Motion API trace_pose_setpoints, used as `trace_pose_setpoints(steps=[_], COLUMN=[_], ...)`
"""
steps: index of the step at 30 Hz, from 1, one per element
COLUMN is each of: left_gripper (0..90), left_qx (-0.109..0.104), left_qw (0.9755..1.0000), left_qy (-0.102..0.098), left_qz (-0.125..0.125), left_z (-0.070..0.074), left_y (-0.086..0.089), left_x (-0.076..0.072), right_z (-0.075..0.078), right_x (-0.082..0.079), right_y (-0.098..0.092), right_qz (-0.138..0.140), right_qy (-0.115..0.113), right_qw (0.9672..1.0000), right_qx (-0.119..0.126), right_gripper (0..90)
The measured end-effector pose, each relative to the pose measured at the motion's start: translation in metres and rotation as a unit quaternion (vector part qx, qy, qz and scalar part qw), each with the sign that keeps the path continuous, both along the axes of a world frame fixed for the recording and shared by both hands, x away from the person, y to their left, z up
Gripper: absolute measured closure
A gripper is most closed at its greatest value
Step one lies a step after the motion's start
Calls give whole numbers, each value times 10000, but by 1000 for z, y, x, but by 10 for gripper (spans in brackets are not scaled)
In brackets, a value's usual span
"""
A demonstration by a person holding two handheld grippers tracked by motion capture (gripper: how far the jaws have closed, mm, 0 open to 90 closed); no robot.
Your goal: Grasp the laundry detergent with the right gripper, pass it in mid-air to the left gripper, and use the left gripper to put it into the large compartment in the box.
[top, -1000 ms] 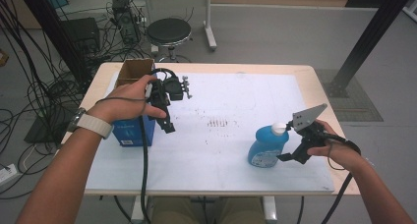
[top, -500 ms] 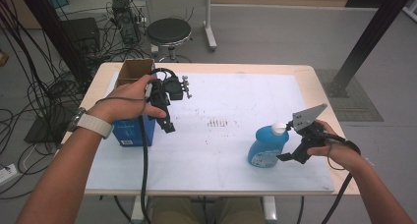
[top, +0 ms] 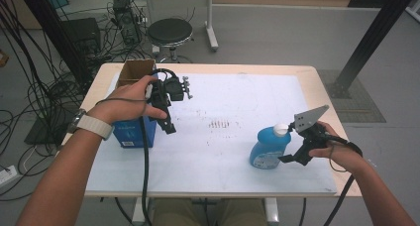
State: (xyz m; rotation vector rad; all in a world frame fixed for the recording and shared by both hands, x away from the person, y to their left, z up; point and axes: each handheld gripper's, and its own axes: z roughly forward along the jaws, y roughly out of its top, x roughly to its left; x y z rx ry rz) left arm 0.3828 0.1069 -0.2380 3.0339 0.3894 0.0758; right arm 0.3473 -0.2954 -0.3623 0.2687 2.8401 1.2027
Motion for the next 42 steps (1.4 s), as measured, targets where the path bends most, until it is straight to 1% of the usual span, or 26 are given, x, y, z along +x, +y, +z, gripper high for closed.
trace_pose_setpoints(steps=[9,12,14,19,28,29,31,33,34,40,42], left_gripper=[92,92,92,96,96,96,96,96,96,96,96], left_qx=[-33,-7,-41,-35,-46,-26,-41,-19,-55,-38,-35], left_qw=[10000,10000,10000,10000,10000,10000,10000,10000,10000,10000,10000], left_qy=[15,19,-2,10,-2,-1,4,11,2,17,17], left_qz=[44,23,35,37,35,13,37,10,34,30,29], left_z=[-2,-1,-2,-2,-2,-3,-3,-3,-4,-4,-4], left_y=[1,1,1,1,0,0,0,0,0,0,0], left_x=[0,0,0,0,1,1,1,1,1,1,1], right_z=[-1,-1,-2,-3,-7,-8,-9,-10,-11,-14,-15], right_x=[0,0,0,0,0,0,0,0,0,-1,-1], right_y=[0,1,1,2,5,5,6,6,7,9,10], right_qz=[-9,-13,-18,-17,-30,-22,-18,-16,-14,-12,-6], right_qy=[-9,-19,-22,-25,-60,-59,-59,-55,-55,-55,-62], right_qw=[10000,10000,10000,10000,9998,9997,9997,9997,9997,9995,9992], right_qx=[27,38,54,67,180,221,225,237,250,326,384], right_gripper=[49,49,49,49,49,49,49,49,49,57,63])
